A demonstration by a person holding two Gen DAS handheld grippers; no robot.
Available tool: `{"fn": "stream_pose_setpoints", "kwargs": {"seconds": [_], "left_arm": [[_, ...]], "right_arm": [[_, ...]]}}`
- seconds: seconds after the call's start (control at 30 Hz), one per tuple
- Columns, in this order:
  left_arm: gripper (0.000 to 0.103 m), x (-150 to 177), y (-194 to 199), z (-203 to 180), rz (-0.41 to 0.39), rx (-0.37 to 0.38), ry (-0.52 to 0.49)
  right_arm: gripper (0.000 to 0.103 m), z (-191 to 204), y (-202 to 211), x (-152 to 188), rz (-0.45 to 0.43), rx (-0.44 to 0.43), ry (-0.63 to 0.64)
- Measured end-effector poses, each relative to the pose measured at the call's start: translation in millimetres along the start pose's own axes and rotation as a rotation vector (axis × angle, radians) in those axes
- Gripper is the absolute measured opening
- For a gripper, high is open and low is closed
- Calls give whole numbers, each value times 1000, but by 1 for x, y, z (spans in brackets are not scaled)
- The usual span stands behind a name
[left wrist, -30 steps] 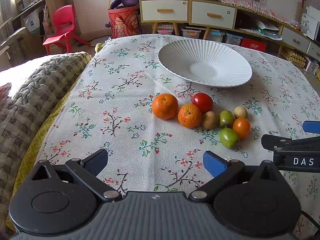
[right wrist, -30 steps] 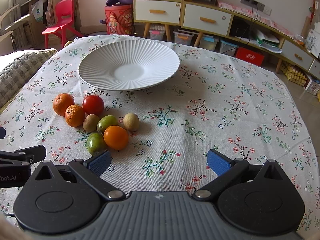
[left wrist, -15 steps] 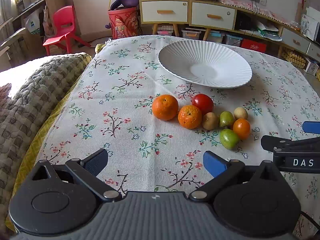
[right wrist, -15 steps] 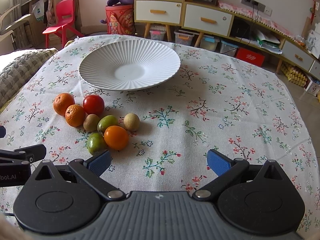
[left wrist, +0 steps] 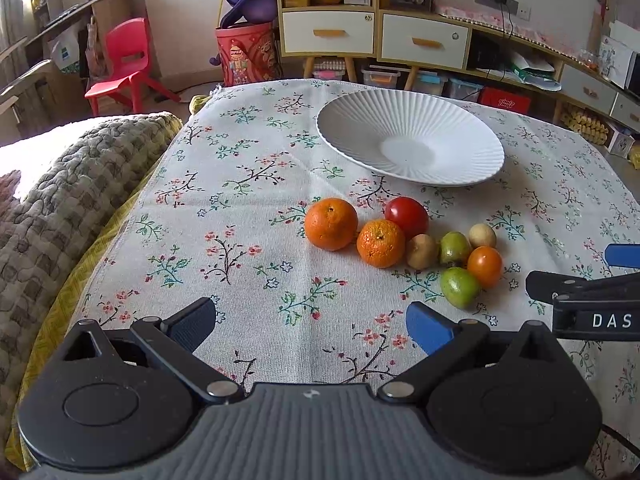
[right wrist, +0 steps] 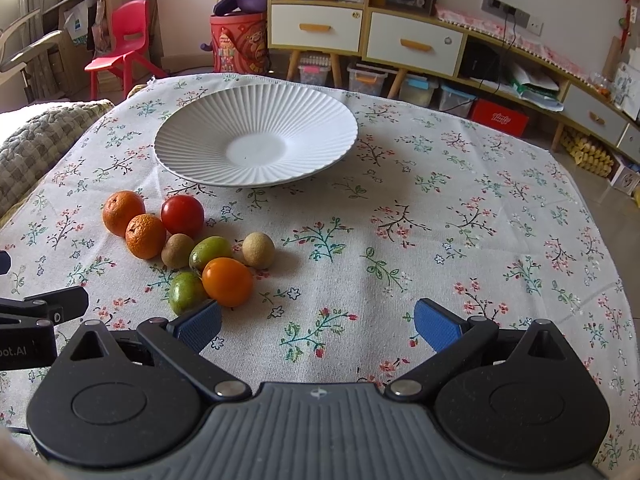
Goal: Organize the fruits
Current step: 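Reach left tool to the large mandarin while right tool reaches the pale round fruit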
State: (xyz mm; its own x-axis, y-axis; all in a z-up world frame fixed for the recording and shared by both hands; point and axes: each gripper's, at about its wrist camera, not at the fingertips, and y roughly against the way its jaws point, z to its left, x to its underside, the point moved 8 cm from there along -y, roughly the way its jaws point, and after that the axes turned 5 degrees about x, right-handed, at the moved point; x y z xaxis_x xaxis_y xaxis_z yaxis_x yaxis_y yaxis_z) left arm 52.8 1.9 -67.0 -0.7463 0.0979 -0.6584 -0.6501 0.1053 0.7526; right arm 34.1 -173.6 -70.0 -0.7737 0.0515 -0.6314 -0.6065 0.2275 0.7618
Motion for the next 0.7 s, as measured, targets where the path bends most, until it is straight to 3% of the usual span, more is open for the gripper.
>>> {"fn": "stream_pose_setpoints", "kwargs": {"seconds": [0.13,0.53,0.7], "left_arm": [[92,-2,-3,2,-30,2,-19],[92,4,-41,22,-35,31,-34],[92,4,-53,29,-43,29,-34]], "right_arm": [[103,-4,-2,-1,-15,-9,-11],[102,-15,-46,13,60,-9,36],[103,-10,-53,11,31,-70,32]]}}
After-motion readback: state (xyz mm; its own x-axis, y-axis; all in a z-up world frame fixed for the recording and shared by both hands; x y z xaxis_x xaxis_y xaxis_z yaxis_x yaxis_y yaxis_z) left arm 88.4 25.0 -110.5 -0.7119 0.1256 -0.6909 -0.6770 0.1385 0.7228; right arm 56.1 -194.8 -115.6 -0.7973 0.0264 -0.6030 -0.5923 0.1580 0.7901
